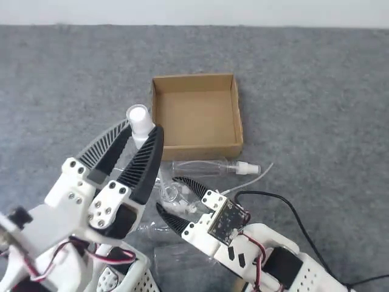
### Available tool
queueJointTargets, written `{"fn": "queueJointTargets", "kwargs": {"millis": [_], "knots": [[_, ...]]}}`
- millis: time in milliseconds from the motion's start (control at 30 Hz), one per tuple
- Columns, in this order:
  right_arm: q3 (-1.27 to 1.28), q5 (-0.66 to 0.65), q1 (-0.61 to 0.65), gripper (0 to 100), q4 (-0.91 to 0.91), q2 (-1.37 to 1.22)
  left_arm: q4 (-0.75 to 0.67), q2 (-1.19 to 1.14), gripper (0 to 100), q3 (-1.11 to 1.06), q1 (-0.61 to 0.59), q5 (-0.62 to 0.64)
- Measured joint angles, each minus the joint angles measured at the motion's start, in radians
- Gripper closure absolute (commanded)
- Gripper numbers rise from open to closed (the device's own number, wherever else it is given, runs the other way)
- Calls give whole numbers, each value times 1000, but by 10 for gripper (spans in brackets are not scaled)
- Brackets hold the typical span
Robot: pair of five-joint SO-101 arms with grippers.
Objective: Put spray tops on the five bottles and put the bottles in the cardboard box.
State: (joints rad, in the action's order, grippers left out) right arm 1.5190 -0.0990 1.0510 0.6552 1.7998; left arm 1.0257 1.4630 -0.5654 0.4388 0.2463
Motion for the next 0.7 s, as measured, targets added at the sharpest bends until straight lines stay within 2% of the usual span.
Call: {"fn": "queueJointTargets", "kwargs": {"millis": [267,533,700], "knots": [[0,0,0,904,-2,0,-69,2,988,-38,-94,2],[0,0,0,904,-2,0,-75,133,988,-170,-60,2],[0,0,0,904,-2,0,-135,206,988,-284,-41,2]]}}
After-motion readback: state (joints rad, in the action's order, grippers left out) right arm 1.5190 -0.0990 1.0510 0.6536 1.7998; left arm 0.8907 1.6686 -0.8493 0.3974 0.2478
